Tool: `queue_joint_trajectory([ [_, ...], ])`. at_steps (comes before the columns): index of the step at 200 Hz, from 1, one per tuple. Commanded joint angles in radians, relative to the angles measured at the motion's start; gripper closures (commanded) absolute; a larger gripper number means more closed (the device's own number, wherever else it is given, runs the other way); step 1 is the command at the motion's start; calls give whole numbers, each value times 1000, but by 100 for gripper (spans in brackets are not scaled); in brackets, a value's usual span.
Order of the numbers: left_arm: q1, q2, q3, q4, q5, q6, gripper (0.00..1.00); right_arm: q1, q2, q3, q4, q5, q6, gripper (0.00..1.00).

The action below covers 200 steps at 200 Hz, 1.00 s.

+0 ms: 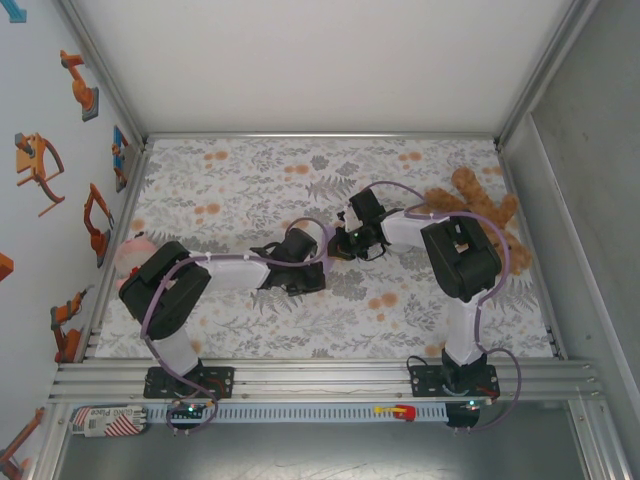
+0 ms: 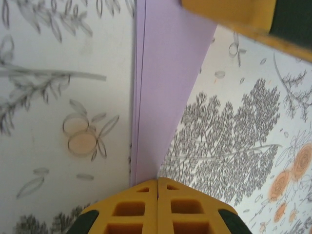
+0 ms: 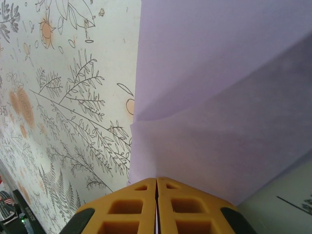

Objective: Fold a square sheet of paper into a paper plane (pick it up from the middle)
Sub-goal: Fold the wing for the fifth time at the center of the table.

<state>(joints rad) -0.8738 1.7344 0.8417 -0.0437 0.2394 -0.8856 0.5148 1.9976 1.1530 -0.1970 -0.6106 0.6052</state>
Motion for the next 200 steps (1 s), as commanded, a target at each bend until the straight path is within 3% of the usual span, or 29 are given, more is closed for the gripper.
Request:
queue_joint_trajectory([
  [1, -31, -12, -64, -170, 0, -38, 93, 5, 52, -9, -30, 92, 8, 91],
  [73, -9, -181, 27, -176, -61, 14, 92, 30, -26, -66, 24, 82, 123, 92],
  [124, 64, -63, 64, -23, -5, -38, 94, 65, -70, -117, 122, 92, 289, 93],
  [200, 86, 54, 79, -71, -47, -76, 97, 61, -100, -83, 134, 42, 269, 92],
])
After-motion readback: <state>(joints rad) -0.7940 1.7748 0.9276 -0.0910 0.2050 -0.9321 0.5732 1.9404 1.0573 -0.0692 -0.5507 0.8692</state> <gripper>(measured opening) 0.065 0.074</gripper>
